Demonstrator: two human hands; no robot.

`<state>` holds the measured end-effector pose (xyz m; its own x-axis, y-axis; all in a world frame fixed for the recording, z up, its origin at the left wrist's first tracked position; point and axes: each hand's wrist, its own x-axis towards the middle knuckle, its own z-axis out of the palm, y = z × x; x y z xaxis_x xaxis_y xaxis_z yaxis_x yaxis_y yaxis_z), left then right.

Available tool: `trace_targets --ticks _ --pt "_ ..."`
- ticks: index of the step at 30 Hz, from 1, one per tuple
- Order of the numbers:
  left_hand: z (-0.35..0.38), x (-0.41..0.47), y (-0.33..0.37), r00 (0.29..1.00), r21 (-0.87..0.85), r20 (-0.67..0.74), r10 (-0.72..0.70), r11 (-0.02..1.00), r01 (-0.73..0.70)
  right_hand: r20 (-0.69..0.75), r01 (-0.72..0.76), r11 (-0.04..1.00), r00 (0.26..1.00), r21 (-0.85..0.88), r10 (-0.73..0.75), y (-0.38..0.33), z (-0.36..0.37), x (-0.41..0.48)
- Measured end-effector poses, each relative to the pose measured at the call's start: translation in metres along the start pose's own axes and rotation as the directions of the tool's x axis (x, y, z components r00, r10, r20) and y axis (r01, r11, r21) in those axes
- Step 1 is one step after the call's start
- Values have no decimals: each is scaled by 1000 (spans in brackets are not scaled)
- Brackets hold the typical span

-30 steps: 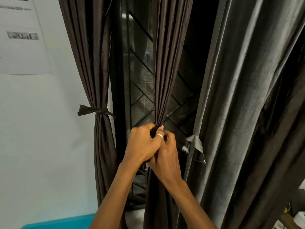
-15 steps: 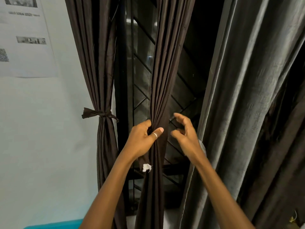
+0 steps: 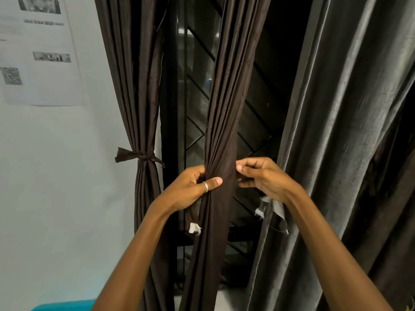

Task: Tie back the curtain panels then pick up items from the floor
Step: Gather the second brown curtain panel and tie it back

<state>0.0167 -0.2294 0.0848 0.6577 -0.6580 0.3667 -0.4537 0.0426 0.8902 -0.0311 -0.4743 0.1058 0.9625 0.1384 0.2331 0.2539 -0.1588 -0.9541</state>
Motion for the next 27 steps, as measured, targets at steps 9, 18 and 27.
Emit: trace_targets --ticks 9,18,27 --pt "9 12 1 924 695 -348 155 705 143 -446 -35 814 850 -580 -281 -1 20 -13" --pt "20 22 2 872 624 -481 88 733 271 -462 83 834 801 -545 -381 30 83 -42" --pt "20 23 5 869 592 -493 52 752 291 -421 -34 761 848 -648 -321 31 106 -42"
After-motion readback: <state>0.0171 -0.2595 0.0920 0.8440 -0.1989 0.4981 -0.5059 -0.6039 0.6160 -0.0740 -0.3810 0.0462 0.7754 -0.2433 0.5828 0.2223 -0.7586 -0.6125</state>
